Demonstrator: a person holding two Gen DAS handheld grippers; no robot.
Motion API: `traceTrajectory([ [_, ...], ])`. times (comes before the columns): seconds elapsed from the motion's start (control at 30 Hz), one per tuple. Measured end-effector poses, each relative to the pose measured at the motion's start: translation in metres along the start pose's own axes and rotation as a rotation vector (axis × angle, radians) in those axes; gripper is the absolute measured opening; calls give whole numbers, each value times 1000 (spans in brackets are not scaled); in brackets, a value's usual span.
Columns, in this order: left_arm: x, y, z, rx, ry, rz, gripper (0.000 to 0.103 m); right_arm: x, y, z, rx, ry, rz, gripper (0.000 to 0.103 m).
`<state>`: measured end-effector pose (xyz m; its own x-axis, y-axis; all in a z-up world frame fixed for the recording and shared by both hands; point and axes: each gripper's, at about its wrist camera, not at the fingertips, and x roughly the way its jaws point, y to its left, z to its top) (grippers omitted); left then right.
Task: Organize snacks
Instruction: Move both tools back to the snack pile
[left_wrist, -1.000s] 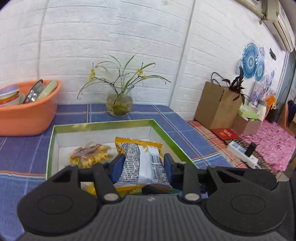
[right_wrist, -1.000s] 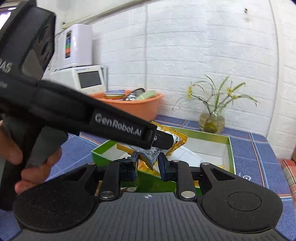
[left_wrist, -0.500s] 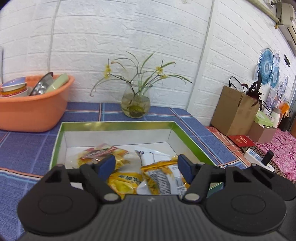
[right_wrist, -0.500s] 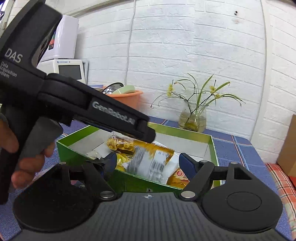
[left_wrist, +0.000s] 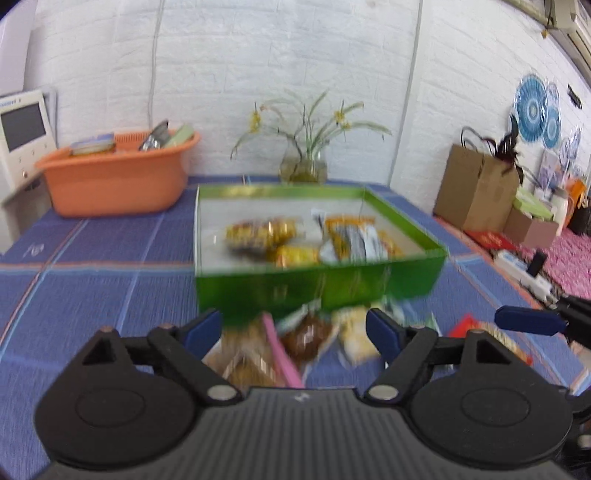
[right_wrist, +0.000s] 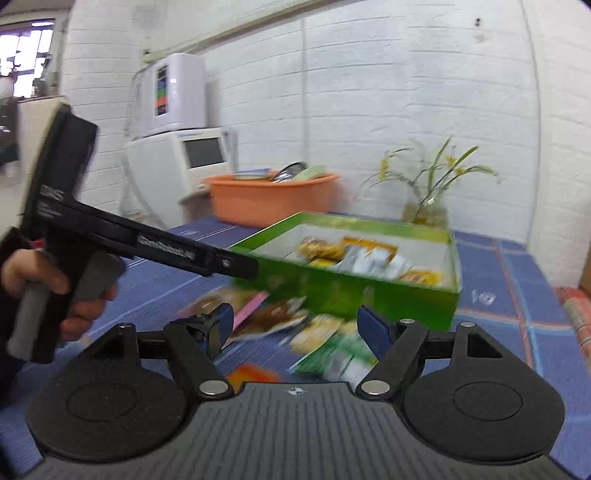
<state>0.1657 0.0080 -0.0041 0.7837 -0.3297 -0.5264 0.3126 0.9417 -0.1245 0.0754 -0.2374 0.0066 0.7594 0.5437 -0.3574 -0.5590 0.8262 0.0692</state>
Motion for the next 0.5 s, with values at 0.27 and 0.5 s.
traceTrajectory([
  [0.27,-5,1,-25,-103,150,-81,79,-13,32,-25,79,136,252,103],
  [0.5,26,-15,-26,-115,311,-122,79,8,25,-33,125,199,43,103],
])
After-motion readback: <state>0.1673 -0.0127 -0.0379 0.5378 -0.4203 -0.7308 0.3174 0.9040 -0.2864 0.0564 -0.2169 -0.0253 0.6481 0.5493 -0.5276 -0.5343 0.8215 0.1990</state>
